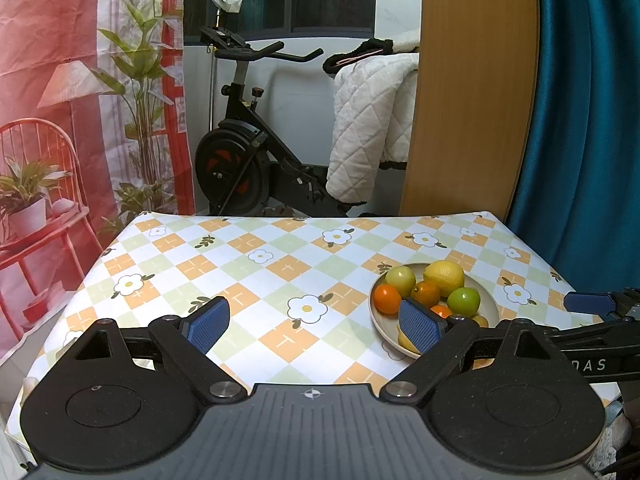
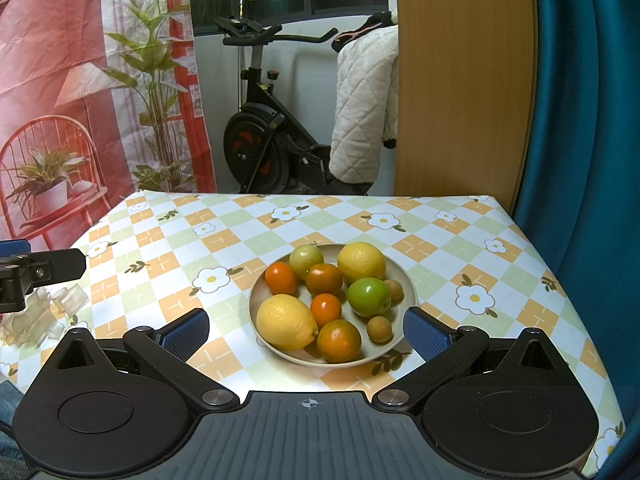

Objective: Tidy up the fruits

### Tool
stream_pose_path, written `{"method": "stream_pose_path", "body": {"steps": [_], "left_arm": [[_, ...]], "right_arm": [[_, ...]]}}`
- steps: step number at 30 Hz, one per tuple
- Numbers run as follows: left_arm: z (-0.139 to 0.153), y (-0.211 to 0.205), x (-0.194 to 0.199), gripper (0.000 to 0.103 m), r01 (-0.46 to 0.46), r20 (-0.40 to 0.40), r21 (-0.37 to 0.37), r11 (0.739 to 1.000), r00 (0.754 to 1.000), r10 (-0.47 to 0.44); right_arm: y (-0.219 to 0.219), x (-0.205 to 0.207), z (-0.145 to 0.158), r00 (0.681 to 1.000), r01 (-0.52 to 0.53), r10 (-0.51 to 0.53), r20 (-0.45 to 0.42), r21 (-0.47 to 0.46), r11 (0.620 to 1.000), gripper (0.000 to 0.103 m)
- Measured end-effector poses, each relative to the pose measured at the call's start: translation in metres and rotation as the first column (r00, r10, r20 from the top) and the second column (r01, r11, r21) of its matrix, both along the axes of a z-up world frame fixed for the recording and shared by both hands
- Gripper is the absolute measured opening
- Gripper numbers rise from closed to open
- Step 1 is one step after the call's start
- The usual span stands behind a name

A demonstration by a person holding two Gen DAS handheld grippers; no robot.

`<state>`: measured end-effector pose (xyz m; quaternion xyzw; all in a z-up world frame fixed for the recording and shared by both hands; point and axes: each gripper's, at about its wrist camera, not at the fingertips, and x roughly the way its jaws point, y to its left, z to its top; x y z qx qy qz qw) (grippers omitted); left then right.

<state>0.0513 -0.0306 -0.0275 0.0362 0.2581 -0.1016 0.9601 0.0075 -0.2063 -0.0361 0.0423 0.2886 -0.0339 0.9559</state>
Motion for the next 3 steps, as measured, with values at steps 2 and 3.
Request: {"method": "stream_pose_path", "body": {"steps": [2,3], "left_arm": [[-0.0002,0.0002,0.0003,0.094,0.0,-0.001,0.0,1.0,1.0,0.0],[-0.0003,0.0004,0.0003,0.094,-0.001,-0.002,-0.001,1.0,1.0,0.001]], "right_arm": [[0.0002,0.0,0.0,1.0,0.0,0.0,0.0,0.0,1.0,0.102],[0.0002,-0.0001,0.0,1.0,0.0,0.0,0.0,0.0,1.0,0.102]]}}
